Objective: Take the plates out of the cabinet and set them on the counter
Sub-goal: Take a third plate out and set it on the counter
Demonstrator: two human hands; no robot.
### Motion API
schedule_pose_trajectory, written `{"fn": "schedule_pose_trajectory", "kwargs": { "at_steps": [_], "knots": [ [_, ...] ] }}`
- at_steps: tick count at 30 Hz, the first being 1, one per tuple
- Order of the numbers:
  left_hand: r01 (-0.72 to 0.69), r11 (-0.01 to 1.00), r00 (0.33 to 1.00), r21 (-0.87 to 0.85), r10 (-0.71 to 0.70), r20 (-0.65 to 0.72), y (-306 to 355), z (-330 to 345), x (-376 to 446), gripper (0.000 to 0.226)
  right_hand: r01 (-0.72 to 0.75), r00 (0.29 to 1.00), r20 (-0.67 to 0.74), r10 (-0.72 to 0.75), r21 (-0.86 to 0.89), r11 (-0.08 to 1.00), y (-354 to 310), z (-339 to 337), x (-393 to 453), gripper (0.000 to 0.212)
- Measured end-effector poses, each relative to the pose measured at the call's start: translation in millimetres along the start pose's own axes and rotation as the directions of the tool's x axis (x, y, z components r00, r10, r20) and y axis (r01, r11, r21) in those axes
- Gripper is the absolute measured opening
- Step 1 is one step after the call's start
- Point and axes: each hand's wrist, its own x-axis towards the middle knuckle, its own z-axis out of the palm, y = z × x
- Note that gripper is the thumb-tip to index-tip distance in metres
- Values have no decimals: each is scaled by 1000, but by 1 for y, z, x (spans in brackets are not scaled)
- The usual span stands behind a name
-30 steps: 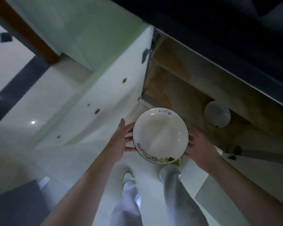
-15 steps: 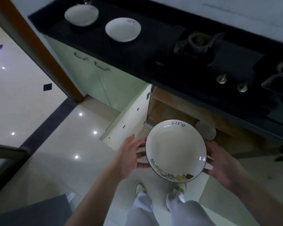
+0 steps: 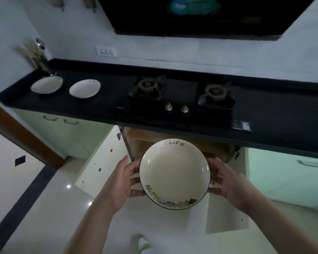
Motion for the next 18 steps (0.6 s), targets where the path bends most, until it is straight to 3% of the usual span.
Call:
{"fn": "schedule_pose_trajectory", "kwargs": {
  "at_steps": [3, 10, 18],
  "knots": [
    [3, 999, 1000, 35, -3, -3, -7, 49, -12, 60, 32, 999, -36, -32, 13, 999, 7, -42, -35, 23],
    [28, 993, 1000, 114, -28, 0, -32, 150, -36, 47, 27, 982, -187, 18, 236, 971, 20, -126, -98, 31],
    [-20, 971, 997, 239, 1, 80, -24, 203, -35, 40, 108, 959, -284, -2, 360, 927, 27, -162, -135, 33]
  ]
}}
